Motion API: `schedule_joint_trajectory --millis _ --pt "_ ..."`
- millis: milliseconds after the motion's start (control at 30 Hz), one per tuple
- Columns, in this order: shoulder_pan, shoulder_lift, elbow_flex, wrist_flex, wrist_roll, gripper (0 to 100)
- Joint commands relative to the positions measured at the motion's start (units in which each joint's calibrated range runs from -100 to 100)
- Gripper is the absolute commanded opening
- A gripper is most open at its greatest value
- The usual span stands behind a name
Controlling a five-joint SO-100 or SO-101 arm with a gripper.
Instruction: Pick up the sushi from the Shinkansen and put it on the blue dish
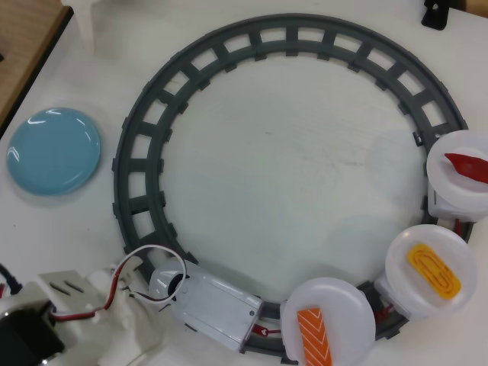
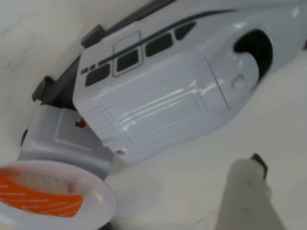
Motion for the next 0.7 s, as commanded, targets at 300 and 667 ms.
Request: schedule_joint_trajectory --millis 300,667 --pt "1.3 3.4 -2.9 2.1 7.4 26" --pt "1.2 12.1 -4.9 2.0 8.6 26"
